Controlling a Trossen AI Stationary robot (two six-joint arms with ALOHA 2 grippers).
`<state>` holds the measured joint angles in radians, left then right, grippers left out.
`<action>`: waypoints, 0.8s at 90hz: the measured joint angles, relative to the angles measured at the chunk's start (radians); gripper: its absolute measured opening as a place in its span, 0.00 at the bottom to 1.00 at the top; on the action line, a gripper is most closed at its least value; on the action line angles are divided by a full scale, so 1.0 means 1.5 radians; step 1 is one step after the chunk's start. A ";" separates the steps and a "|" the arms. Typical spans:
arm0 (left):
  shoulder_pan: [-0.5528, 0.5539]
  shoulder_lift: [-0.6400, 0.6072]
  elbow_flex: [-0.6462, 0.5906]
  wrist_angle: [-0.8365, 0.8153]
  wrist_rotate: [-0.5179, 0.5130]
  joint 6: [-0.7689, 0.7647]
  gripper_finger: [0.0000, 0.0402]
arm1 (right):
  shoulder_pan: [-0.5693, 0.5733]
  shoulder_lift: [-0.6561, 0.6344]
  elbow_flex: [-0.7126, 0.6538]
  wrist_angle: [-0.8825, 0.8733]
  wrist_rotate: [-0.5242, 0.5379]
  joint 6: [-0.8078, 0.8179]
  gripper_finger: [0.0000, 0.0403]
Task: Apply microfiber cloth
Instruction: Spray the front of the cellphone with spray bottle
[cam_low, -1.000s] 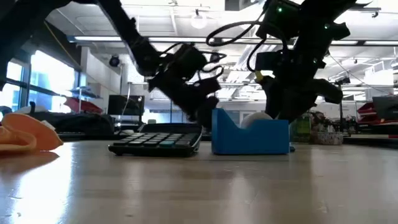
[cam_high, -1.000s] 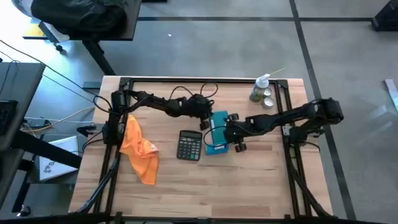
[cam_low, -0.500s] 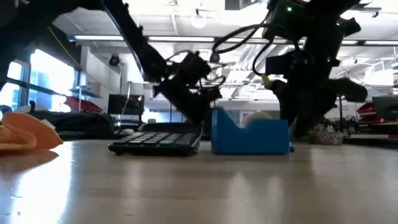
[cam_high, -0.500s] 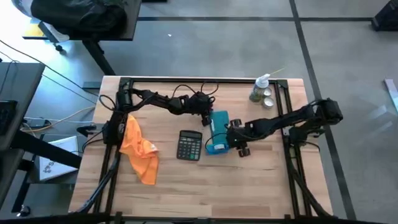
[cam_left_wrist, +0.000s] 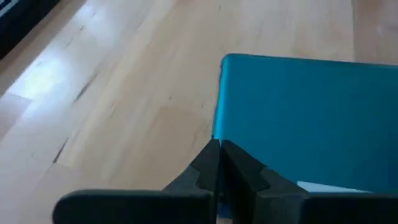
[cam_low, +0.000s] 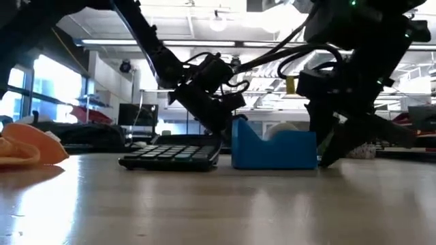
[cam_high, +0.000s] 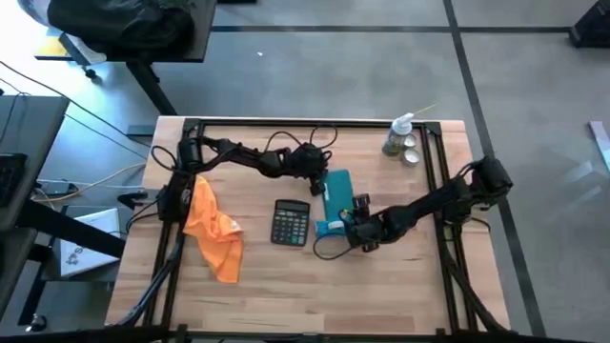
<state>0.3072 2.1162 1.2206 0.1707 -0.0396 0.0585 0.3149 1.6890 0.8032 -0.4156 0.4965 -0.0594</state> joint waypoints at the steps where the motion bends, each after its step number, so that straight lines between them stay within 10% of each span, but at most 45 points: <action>1: -0.001 0.000 0.002 -0.006 0.000 0.002 0.00 | 0.000 0.000 0.000 0.000 0.001 0.001 0.36; 72: -0.025 -0.011 0.020 -0.138 0.033 0.074 0.00 | 0.021 0.003 0.002 -0.053 0.010 -0.065 0.36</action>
<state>0.2697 2.1005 1.2499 -0.0357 0.0106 0.1688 0.3467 1.6939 0.8066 -0.4949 0.5112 -0.1565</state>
